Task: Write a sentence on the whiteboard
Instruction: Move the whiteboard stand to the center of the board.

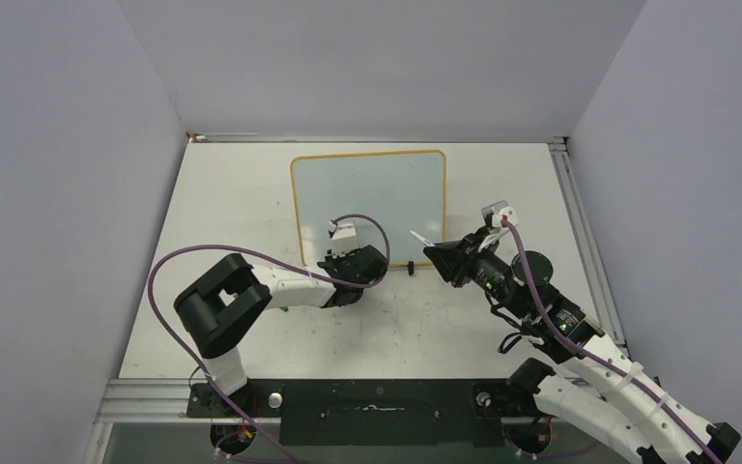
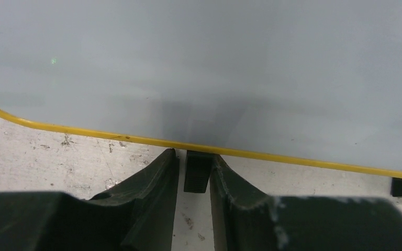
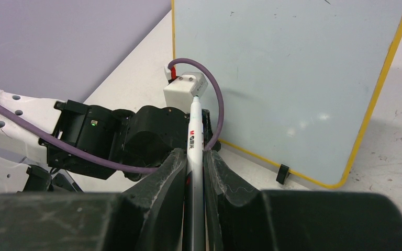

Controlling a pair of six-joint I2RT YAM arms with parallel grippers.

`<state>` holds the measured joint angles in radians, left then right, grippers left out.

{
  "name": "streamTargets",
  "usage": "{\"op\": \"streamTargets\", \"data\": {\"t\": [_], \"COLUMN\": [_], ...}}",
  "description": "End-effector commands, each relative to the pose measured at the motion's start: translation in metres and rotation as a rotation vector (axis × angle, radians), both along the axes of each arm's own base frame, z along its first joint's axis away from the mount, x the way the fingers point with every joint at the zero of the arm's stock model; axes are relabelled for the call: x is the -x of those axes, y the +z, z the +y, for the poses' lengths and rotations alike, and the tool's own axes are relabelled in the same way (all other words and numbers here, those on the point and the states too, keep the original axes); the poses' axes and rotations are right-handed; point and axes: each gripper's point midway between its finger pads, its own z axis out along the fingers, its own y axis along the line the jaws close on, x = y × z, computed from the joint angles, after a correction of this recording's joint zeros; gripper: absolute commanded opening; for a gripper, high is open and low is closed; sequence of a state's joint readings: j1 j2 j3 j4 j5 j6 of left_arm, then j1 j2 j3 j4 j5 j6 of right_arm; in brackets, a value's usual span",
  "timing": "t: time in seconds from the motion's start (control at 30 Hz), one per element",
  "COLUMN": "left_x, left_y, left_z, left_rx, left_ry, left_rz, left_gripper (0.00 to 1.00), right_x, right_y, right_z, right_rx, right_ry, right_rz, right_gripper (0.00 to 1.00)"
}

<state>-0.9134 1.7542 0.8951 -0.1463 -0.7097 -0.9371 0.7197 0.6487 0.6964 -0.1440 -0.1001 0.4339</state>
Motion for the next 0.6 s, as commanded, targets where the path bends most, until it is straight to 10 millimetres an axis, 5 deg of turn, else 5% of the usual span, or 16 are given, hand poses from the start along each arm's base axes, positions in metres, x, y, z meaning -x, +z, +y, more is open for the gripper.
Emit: {"op": "streamTargets", "data": {"t": [0.0, 0.13, 0.57], "left_x": [-0.009, -0.009, 0.038], "left_y": [0.0, -0.002, -0.004], "left_z": [-0.003, -0.004, -0.002], "left_rx": [-0.031, -0.048, -0.039], "left_ry": [-0.015, -0.025, -0.055], "left_rz": [-0.016, -0.012, 0.033], "left_gripper": [0.21, 0.0, 0.0], "right_x": [-0.002, -0.002, -0.001], "right_y": [0.021, 0.021, 0.023], "right_z": [0.001, 0.002, 0.003], "right_rx": [-0.044, -0.045, -0.06], "right_ry": [-0.007, -0.006, 0.003], "right_rz": [-0.036, -0.033, -0.03], "right_gripper": [0.05, 0.05, 0.05]}}
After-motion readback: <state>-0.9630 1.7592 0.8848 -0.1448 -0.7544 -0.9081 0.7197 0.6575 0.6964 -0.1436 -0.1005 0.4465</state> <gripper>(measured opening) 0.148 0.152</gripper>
